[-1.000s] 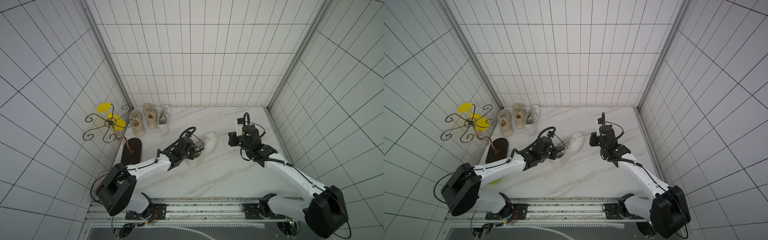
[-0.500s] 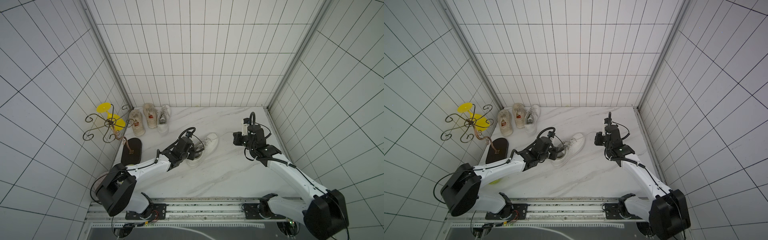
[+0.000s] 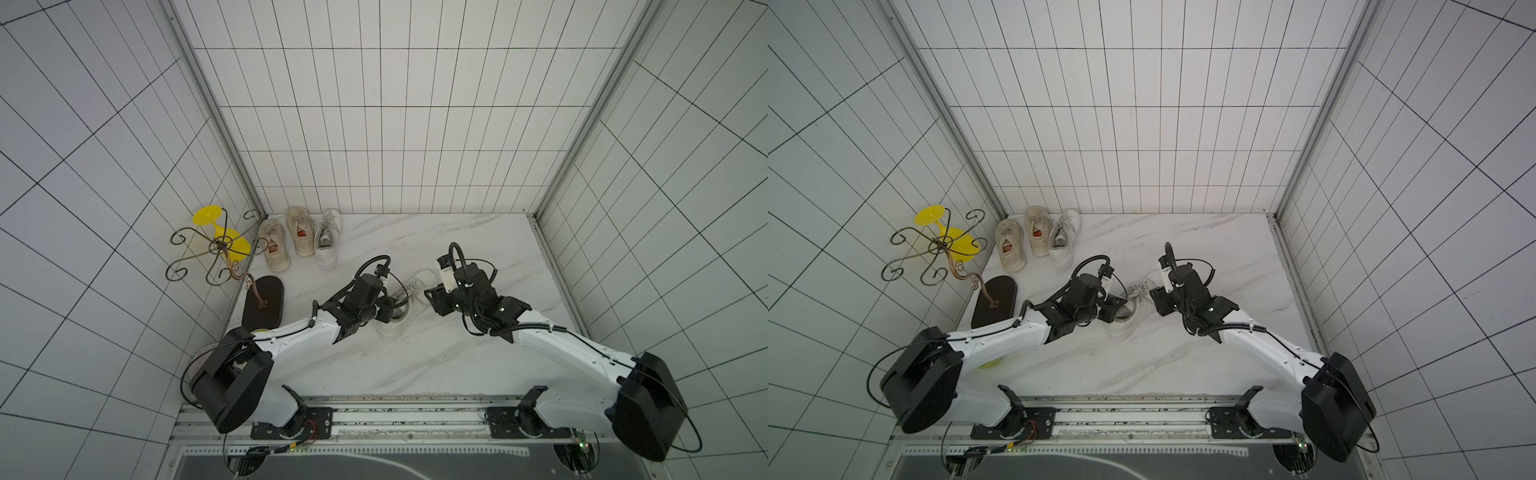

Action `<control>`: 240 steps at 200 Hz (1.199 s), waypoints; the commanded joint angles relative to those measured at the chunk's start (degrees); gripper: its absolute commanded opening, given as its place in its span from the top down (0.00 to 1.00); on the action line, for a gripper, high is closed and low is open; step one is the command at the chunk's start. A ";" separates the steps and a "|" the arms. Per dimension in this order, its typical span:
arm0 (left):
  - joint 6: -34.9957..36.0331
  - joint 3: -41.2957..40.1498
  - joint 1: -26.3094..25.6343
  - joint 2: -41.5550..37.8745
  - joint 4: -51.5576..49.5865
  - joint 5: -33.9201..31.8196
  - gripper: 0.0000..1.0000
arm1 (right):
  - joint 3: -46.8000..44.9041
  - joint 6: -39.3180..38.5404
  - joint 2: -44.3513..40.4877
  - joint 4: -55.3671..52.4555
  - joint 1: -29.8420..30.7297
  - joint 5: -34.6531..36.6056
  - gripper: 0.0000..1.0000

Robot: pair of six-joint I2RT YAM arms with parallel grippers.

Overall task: Remove the insole from the shoe
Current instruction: Untie the shoelace on the shoe.

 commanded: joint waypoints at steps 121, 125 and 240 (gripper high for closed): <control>-5.55 -10.63 5.54 -17.49 3.42 -4.70 0.57 | 7.12 -6.97 11.58 4.43 9.67 4.88 0.54; -6.15 -11.46 6.79 -18.55 3.82 -4.14 0.57 | 7.40 -7.21 11.78 4.42 9.76 5.13 0.54; -8.43 -14.08 12.99 -21.77 4.65 -0.48 0.47 | 16.36 -12.85 17.94 1.17 11.88 10.65 0.56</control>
